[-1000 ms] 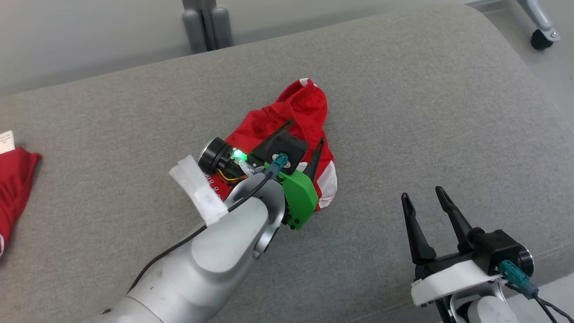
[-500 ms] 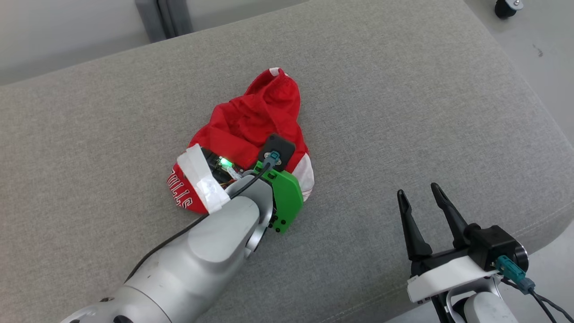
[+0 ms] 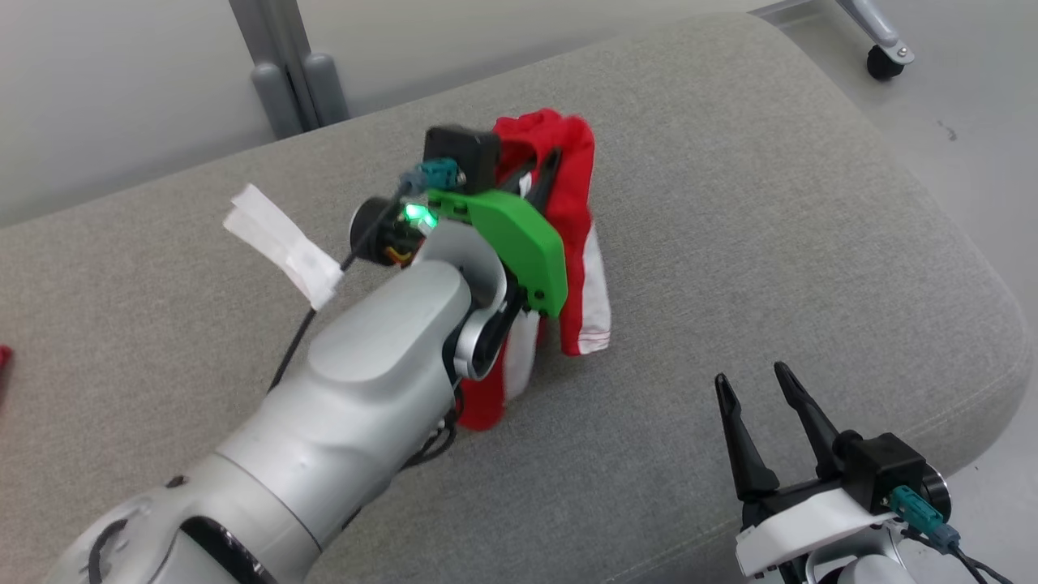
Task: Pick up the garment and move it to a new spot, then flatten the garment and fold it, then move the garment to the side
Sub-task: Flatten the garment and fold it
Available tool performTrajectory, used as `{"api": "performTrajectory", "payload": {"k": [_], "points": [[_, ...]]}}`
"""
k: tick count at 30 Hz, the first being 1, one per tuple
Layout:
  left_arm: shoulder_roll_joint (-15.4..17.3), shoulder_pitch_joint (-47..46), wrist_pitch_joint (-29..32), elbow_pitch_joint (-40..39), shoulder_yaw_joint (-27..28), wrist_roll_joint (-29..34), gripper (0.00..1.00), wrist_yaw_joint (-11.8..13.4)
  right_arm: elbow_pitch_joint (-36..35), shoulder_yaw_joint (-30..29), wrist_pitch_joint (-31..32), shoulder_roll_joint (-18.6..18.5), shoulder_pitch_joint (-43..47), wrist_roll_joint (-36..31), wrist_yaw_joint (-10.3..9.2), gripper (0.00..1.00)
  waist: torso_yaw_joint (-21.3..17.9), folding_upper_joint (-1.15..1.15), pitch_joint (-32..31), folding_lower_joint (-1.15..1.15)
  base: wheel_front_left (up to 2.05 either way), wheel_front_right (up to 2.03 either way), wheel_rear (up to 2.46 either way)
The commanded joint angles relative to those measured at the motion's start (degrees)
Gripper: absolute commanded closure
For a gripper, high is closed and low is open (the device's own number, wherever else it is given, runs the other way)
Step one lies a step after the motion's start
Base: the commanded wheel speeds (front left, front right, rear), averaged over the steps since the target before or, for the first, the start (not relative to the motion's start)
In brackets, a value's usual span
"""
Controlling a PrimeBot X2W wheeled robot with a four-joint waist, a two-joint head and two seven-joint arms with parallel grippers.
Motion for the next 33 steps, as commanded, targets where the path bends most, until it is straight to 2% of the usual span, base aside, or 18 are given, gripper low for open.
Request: {"api": "performTrajectory", "payload": {"k": [1, 5, 8, 14, 18, 23, 25, 26, 27, 33], "points": [[0.2, -3.3, -1.8, -1.2, 1.0, -1.9, 1.00, -0.3, 0.1, -0.4, -0.2, -0.1, 1.1, 0.0, 0.01, 0.00, -0.2, 0.00, -2.6, 0.00, 0.00, 0.00, 0.00], [0.2, -7.8, -6.3, -3.2, 3.9, -6.8, 1.00, -0.4, 0.0, -1.8, -0.2, -0.1, 2.9, -0.4, 0.01, 0.00, 1.0, 0.00, -4.7, 0.00, 0.00, 0.00, 0.00], [0.3, -7.8, -8.0, -2.4, 5.0, -8.1, 1.00, 0.1, -0.3, -2.7, -0.2, -0.1, 3.8, -0.3, 0.01, 0.00, 2.6, 0.00, -5.8, 0.00, 0.00, 0.00, 0.00], [0.3, 5.6, -9.2, 2.6, 3.5, -10.6, 1.00, 0.0, -0.8, -4.0, -0.2, -0.1, 4.8, 0.4, 0.01, 0.00, 6.5, 0.00, -6.6, 0.00, 0.00, 0.00, 0.00], [0.8, 15.7, -9.7, 7.0, 2.1, -8.1, 1.00, 0.5, -1.1, -4.0, -0.2, -0.1, 3.7, 0.8, 0.01, 0.00, 8.5, 0.00, -5.1, 0.00, 0.00, 0.00, 0.00], [1.8, 23.1, -9.7, 4.9, 8.5, 0.4, 1.00, 0.3, 1.7, -2.9, -0.2, -0.1, 3.8, 1.2, 0.01, 0.00, 11.4, 0.00, -3.6, 0.00, 0.00, 0.00, 0.00], [1.9, 25.3, -9.7, 2.8, 11.7, 3.7, 0.64, 0.1, 3.8, -1.9, -0.2, -0.1, 3.6, 1.8, 0.01, 0.00, 12.3, 0.00, -3.2, 0.00, 0.00, 0.00, 0.00], [1.8, 26.6, -9.7, 1.5, 13.6, 5.7, 0.11, 0.0, 5.2, -1.3, -0.2, -0.1, 3.3, 2.1, 0.01, 0.00, 12.8, 0.00, -3.0, 0.00, 0.00, 0.00, 0.00], [1.8, 27.7, -9.7, 0.1, 15.4, 7.9, 0.00, -0.1, 6.8, -0.4, -0.2, -0.1, 2.9, 2.7, 0.01, 0.00, 13.2, 0.00, -2.9, 0.00, 0.00, 0.00, 0.00], [2.2, 34.8, -9.7, -8.1, 23.5, 20.7, 0.00, -0.9, 14.3, 3.8, -0.2, -0.1, 0.2, 4.7, 0.01, 0.00, 15.5, 0.00, -2.0, 0.00, 0.00, 0.00, 0.00]]}}
